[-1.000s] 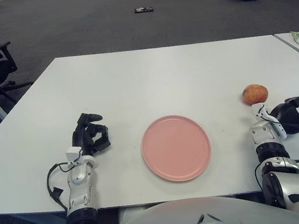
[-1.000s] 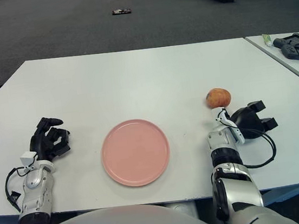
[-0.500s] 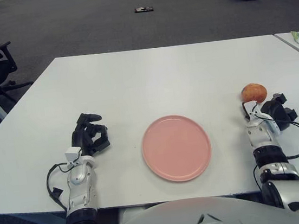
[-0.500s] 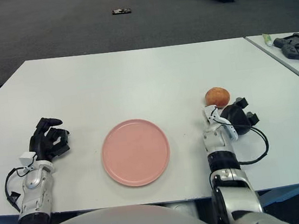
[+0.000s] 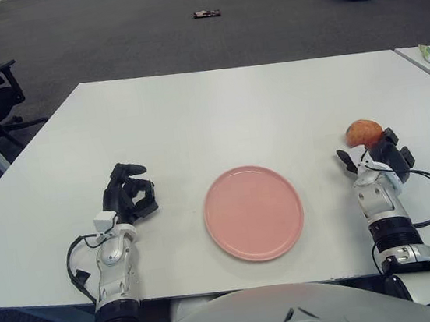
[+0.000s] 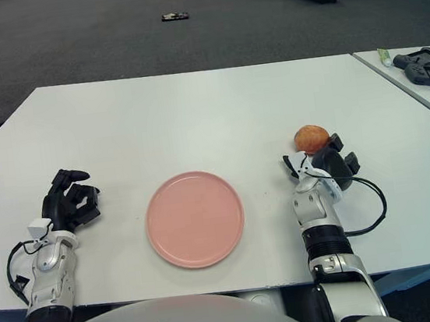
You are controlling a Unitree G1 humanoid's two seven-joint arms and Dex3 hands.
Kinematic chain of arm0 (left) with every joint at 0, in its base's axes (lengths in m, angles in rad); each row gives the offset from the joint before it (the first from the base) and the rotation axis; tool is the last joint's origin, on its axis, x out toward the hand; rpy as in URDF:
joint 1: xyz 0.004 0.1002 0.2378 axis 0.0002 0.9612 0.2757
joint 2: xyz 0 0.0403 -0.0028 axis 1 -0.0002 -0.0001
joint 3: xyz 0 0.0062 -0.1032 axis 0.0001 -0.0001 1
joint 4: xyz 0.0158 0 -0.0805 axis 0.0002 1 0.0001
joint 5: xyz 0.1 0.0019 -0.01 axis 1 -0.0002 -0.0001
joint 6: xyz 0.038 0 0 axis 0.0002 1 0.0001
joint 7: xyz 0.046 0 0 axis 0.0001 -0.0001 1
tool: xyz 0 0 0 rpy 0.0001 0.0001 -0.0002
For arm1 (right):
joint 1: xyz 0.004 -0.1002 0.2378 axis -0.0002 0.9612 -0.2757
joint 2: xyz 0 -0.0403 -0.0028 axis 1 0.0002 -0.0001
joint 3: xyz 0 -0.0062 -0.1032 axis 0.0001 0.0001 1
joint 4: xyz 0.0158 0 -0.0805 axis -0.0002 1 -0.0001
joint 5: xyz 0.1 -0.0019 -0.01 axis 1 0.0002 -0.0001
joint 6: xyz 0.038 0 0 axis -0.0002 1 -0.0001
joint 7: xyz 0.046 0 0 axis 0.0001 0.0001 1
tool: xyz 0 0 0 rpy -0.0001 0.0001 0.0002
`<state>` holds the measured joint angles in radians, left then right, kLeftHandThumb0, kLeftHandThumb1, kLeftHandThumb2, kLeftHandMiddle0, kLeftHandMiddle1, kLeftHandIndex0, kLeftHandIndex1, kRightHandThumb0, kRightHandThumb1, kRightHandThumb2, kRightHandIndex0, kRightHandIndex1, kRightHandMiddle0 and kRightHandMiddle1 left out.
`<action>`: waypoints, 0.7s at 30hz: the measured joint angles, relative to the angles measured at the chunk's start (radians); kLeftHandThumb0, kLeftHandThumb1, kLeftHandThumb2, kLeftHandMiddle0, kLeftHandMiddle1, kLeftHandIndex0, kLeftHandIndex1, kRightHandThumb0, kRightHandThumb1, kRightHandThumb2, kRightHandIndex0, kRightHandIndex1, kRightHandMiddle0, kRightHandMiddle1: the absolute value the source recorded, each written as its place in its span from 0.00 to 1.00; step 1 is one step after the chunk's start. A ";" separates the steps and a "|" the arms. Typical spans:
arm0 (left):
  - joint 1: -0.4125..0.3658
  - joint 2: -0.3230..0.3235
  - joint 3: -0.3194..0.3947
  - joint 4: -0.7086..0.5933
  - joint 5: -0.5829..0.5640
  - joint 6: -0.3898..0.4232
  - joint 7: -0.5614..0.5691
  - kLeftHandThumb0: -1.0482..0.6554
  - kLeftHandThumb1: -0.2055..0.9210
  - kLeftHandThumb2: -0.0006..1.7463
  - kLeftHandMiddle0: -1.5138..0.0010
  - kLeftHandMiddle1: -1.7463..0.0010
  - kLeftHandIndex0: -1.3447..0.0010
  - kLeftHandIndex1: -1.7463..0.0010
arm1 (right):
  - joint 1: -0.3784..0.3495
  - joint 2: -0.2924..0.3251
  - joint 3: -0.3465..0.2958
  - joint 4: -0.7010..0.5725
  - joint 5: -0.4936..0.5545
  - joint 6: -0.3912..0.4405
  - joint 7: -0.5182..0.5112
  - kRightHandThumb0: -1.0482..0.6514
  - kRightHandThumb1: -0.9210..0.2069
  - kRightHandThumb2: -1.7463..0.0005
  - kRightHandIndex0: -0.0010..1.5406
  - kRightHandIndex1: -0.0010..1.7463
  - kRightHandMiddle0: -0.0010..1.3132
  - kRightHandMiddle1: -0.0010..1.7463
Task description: Put the apple into the plate.
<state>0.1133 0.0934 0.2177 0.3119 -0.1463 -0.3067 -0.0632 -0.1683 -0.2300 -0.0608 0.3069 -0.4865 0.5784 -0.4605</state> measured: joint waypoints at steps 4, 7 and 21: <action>0.003 0.000 -0.003 -0.004 0.012 0.001 0.005 0.61 0.52 0.71 0.69 0.00 0.68 0.01 | 0.000 -0.007 0.016 -0.021 -0.004 0.004 0.012 0.02 0.18 0.79 0.00 0.00 0.00 0.00; 0.005 0.000 -0.006 -0.008 0.021 0.003 0.009 0.61 0.53 0.71 0.70 0.00 0.69 0.00 | -0.002 -0.014 0.027 -0.042 -0.008 0.010 0.023 0.01 0.18 0.80 0.00 0.00 0.00 0.00; 0.007 -0.004 -0.004 -0.011 0.017 0.002 0.011 0.61 0.52 0.72 0.69 0.00 0.67 0.01 | -0.091 -0.041 0.053 -0.010 -0.016 0.035 0.054 0.02 0.17 0.82 0.00 0.00 0.00 0.00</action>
<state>0.1207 0.0891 0.2136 0.3007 -0.1297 -0.3050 -0.0527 -0.2597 -0.2714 -0.0081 0.2972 -0.5026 0.6134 -0.4067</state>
